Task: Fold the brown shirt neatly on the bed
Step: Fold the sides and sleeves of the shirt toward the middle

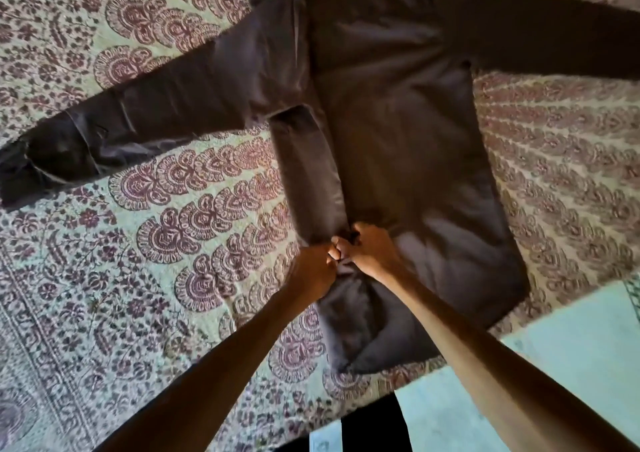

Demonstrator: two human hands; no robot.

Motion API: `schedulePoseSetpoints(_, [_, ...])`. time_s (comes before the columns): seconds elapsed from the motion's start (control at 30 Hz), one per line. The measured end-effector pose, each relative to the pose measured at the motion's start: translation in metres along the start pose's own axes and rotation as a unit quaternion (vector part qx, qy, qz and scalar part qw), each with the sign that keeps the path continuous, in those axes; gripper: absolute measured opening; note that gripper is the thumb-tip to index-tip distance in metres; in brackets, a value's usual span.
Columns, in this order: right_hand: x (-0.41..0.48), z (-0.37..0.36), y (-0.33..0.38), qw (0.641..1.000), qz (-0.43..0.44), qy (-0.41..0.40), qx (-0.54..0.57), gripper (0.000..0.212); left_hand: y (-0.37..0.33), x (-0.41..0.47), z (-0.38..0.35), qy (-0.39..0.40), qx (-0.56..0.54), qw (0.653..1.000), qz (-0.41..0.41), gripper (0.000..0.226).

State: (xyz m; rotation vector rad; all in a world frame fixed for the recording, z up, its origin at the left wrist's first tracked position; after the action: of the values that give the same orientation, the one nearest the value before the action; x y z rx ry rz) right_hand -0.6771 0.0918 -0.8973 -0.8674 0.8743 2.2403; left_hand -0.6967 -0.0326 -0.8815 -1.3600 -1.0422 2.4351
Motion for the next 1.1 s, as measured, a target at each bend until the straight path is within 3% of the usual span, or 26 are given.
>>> schedulePoseSetpoints(0.1, [-0.033,-0.023,-0.032,1.000,0.006,0.027,-0.007,0.045,0.016,-0.025,-0.025,0.006,0.032,0.999,0.009,0.030])
schedulePoseSetpoints(0.2, [-0.064,-0.043,-0.062,0.997,-0.004,0.052,-0.056,0.040,0.034,-0.044,-0.037,-0.010,0.015,1.000,0.006,0.035])
schedulePoseSetpoints(0.43, [-0.097,-0.051,-0.100,0.996,-0.071,0.003,-0.046,0.040,0.035,-0.051,-0.052,-0.005,0.078,0.996,-0.031,0.026])
schedulePoseSetpoints(0.67, [-0.096,-0.028,-0.070,0.966,-0.098,0.003,-0.241,0.046,0.037,-0.052,-0.082,0.163,0.135,0.976,-0.054,0.025])
schedulePoseSetpoints(0.77, [-0.089,-0.001,-0.048,0.973,-0.092,-0.056,-0.204,0.033,0.052,-0.074,-0.105,0.301,0.106,0.948,-0.014,0.028])
schedulePoseSetpoints(0.83, [-0.079,0.016,-0.030,0.980,-0.094,-0.092,-0.148,0.026,0.062,-0.084,-0.108,0.340,0.072,0.938,-0.004,0.028])
schedulePoseSetpoints(0.93, [-0.059,0.032,0.000,0.985,-0.078,-0.126,-0.086,0.022,0.068,-0.066,-0.069,0.257,0.009,0.966,0.000,0.023])
schedulePoseSetpoints(1.0, [-0.042,0.037,0.027,0.987,-0.045,-0.141,-0.060,0.019,0.071,-0.043,-0.014,0.153,-0.027,0.988,-0.002,0.022])
schedulePoseSetpoints(1.1, [-0.024,0.037,0.066,0.986,-0.010,-0.159,-0.041,0.015,0.061,-0.019,0.088,-0.038,-0.077,0.993,-0.087,0.022])
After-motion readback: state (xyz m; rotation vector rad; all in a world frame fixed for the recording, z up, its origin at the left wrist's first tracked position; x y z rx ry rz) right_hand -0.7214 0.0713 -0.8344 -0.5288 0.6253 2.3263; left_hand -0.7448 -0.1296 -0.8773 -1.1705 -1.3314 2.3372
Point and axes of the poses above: each hand's wrist, its own x-axis towards the middle knuckle, its own z-axis out of the back of the hand, y = z × x, the point moved 9 cm from there along x, towards the middle knuckle, and after that the axes turned 4 degrees about -x, right-handed, at the moved point
